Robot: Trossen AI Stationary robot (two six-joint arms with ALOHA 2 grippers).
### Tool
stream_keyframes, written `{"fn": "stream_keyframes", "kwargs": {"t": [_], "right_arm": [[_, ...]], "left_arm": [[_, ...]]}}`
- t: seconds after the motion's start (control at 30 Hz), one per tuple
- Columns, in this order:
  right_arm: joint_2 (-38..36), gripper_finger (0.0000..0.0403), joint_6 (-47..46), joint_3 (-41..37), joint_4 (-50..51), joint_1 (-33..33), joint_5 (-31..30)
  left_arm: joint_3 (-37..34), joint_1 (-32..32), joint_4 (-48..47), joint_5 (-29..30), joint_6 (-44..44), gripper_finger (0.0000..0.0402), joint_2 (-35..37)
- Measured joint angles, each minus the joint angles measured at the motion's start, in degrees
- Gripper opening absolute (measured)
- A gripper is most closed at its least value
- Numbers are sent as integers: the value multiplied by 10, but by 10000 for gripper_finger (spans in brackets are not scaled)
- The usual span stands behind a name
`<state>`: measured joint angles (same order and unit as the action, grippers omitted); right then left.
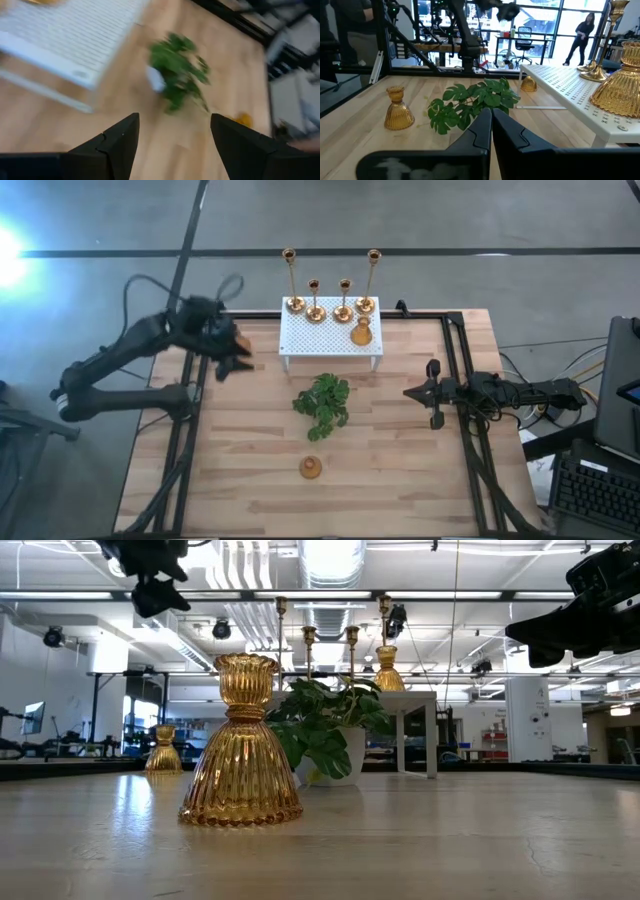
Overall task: Pick & Place candle stick holders
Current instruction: Align the bottom yellow glass candle holder with the other yellow glass candle holder on the shelf
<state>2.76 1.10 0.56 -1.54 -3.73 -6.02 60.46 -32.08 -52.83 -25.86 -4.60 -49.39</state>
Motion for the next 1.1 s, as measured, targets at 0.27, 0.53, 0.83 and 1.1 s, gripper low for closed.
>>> {"fn": "stream_keyframes", "kwargs": {"t": [0.27, 0.53, 0.83, 1.1], "right_arm": [[0, 9, 0, 0, 0, 0, 0], [0, 9, 0, 0, 0, 0, 0], [0, 9, 0, 0, 0, 0, 0], [0, 9, 0, 0, 0, 0, 0]], "left_arm": [[-163, 211, 171, 40, -71, 250, 49], [-289, 351, 341, 95, -71, 250, 34], [-431, 395, 623, 95, -57, 250, -1], [-496, 399, 813, 94, -41, 250, -72]]}}
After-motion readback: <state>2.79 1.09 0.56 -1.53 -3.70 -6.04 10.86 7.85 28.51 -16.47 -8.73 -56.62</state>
